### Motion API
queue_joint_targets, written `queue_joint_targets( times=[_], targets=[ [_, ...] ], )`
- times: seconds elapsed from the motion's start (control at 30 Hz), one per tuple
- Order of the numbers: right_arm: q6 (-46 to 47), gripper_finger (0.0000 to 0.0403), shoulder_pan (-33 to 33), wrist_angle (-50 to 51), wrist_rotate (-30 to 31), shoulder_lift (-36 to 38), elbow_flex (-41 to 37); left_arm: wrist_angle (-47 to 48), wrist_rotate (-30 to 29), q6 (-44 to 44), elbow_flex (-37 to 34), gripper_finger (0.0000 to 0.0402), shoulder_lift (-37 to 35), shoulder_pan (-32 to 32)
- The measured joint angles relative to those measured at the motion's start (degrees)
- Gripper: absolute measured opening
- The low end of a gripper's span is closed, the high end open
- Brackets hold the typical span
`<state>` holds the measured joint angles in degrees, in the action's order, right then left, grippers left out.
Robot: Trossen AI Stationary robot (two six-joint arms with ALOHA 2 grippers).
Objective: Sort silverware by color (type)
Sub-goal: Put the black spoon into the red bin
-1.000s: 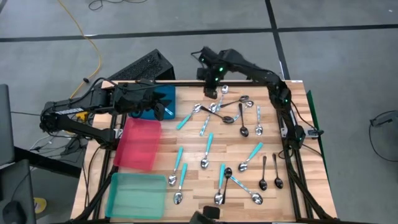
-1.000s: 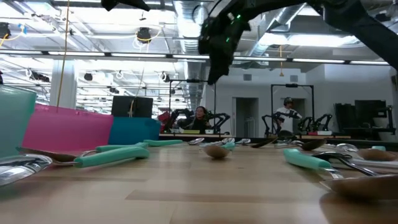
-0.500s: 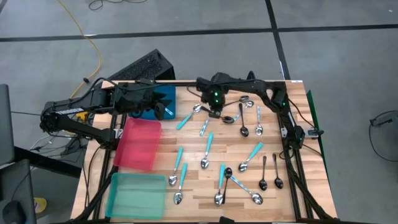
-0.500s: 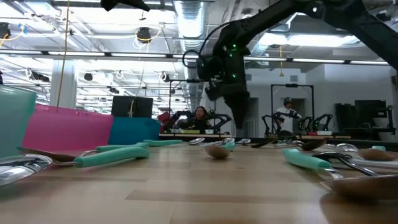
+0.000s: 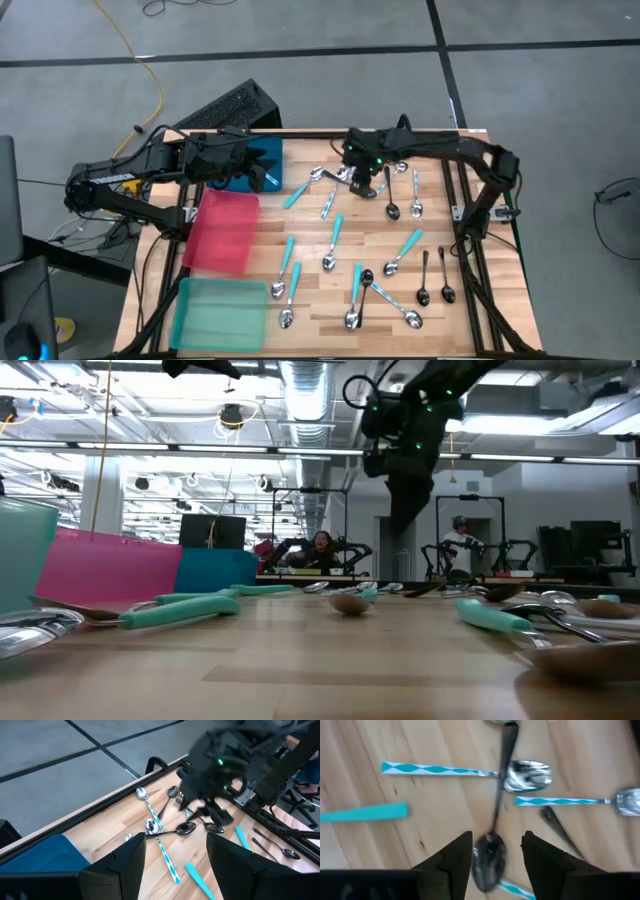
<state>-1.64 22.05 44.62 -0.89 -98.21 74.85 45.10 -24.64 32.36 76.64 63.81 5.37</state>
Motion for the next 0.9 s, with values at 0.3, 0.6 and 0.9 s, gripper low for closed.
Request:
queue_joint_targets(
  times=[0.3,0.6,0.9],
  targets=[
    [1.4,0.0180,-1.4,-15.8,1.2,-1.6,-8.5,0.0,0.0,0.1,0.0,0.0195,0.0,0.0],
    [0.1,0.0180,0.8,-17.4,1.0,-7.3,-8.6,0.0,0.0,0.3,0.0,0.0195,0.0,0.0],
    [0.1,0.0171,0.9,-16.2,0.6,-11.4,-8.3,0.0,0.0,0.4,0.0,0.0195,0.0,0.0]
  ],
)
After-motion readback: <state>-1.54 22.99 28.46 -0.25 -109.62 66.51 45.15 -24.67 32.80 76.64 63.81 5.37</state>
